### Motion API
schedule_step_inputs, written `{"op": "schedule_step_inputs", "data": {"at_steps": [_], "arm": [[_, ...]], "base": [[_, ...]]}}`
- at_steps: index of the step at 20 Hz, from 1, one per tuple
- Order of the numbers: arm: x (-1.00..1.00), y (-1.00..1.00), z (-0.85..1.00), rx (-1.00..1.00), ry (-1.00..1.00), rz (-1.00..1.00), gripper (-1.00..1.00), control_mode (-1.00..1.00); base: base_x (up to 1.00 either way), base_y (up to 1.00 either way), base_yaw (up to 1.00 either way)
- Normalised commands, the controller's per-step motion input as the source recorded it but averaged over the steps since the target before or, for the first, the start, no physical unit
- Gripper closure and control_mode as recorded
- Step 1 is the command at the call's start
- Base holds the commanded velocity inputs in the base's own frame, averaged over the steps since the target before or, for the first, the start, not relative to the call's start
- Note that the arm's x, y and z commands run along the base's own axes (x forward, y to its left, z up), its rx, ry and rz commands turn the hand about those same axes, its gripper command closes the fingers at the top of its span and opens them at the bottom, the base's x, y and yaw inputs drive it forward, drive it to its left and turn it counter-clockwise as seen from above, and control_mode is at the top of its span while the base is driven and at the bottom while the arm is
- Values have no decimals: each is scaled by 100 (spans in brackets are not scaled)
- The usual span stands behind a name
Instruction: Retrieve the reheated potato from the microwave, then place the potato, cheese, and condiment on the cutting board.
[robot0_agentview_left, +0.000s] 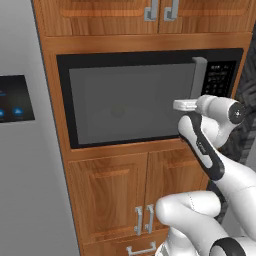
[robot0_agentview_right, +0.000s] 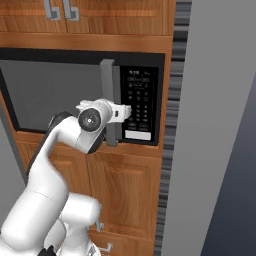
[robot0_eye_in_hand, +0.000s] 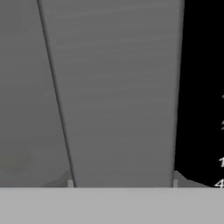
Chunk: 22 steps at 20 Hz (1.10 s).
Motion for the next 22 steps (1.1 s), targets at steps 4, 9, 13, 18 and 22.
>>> {"op": "schedule_step_inputs", "data": {"at_steps": [4, 9, 13, 18, 22], "arm": [[-46, 4, 7, 0, 1, 7, 100, -100], [-73, 8, 6, -1, 0, 1, 100, -100], [-84, 6, 6, -2, 0, 0, 100, -100], [-75, 2, 14, -5, 8, 0, 100, -100], [-68, 11, 13, -10, 12, 0, 100, -100]], "base": [[0, 0, 0], [0, 0, 0], [0, 0, 0], [0, 0, 0], [0, 0, 0]]}}
